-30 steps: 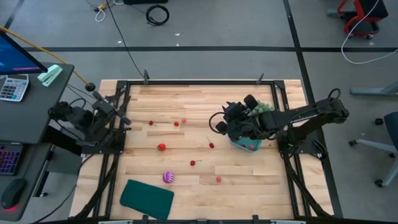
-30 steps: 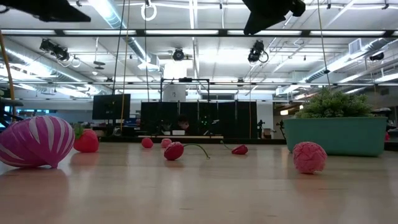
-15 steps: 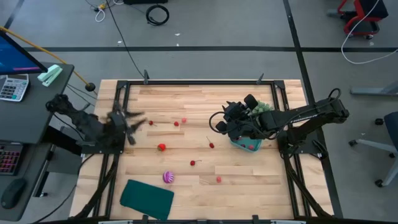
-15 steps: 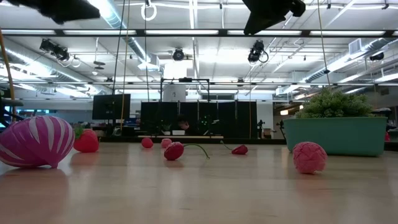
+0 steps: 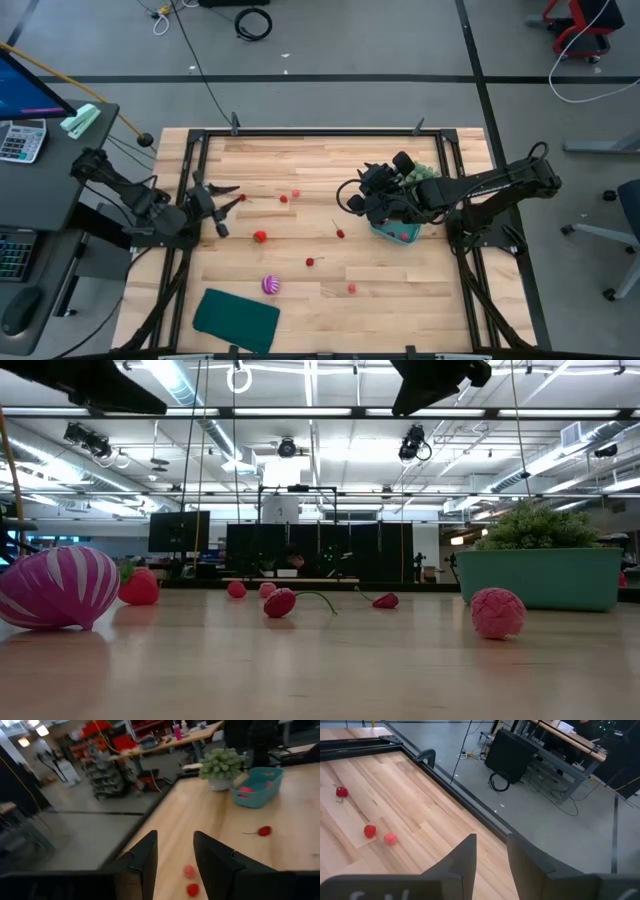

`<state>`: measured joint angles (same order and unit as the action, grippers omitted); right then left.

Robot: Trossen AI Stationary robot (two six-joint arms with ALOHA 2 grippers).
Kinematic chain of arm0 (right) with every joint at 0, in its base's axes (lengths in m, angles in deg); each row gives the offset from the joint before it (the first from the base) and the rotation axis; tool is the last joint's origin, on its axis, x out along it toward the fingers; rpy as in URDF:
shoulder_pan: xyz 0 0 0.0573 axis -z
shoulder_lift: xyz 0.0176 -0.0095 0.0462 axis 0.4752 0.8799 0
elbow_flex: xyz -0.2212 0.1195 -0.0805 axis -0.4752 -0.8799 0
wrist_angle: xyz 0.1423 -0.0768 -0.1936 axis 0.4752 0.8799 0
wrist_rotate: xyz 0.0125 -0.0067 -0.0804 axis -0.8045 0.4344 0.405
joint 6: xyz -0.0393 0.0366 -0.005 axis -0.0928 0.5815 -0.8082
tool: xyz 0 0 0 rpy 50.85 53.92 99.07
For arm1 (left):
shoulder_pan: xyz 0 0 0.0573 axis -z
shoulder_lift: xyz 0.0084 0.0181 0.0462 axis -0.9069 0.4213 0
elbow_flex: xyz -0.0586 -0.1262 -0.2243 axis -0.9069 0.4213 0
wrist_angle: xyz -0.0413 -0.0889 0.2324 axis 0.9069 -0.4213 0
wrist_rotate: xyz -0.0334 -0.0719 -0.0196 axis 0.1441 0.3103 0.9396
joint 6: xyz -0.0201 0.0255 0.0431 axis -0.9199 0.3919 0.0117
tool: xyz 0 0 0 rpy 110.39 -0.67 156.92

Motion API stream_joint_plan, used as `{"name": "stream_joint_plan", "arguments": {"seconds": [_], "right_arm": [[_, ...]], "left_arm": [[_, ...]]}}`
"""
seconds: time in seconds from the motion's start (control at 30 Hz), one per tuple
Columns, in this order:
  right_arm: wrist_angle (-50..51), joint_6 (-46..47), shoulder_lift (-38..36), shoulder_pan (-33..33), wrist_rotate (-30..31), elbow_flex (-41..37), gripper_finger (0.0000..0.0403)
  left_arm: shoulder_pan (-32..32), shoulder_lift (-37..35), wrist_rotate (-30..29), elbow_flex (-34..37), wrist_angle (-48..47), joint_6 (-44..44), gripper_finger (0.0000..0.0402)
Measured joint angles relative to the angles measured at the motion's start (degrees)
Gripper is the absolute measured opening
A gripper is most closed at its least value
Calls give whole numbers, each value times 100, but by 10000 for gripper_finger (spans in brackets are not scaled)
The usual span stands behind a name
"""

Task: Pick and placing Produce into tupperware
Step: Put the cherry into the green bin

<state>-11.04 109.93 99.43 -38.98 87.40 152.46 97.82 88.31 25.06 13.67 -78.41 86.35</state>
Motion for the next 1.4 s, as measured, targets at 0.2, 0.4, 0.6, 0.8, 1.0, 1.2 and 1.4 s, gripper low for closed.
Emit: {"name": "stream_joint_plan", "arguments": {"seconds": [0.2,0.4,0.6,0.8,1.0,1.2,1.4], "right_arm": [[1,1,0,0,0,0,117],[0,7,-2,-1,0,0,117],[2,2,-2,0,-1,0,117],[1,-41,-2,0,-1,0,117],[2,-43,-2,-2,-2,0,117],[0,-39,-2,0,0,0,117],[1,-43,-2,-2,0,0,117]], "left_arm": [[-869,168,1033,-1,-1097,-1130,144],[-1904,718,2411,135,-1290,-1741,171],[-2393,1583,2577,556,-817,-1728,187],[-2480,2324,2585,704,-93,-1706,189],[-2594,3063,2583,706,-67,-1736,190],[-2726,3757,2576,706,93,-1863,185],[-2903,4209,2528,706,386,-1856,175]]}}
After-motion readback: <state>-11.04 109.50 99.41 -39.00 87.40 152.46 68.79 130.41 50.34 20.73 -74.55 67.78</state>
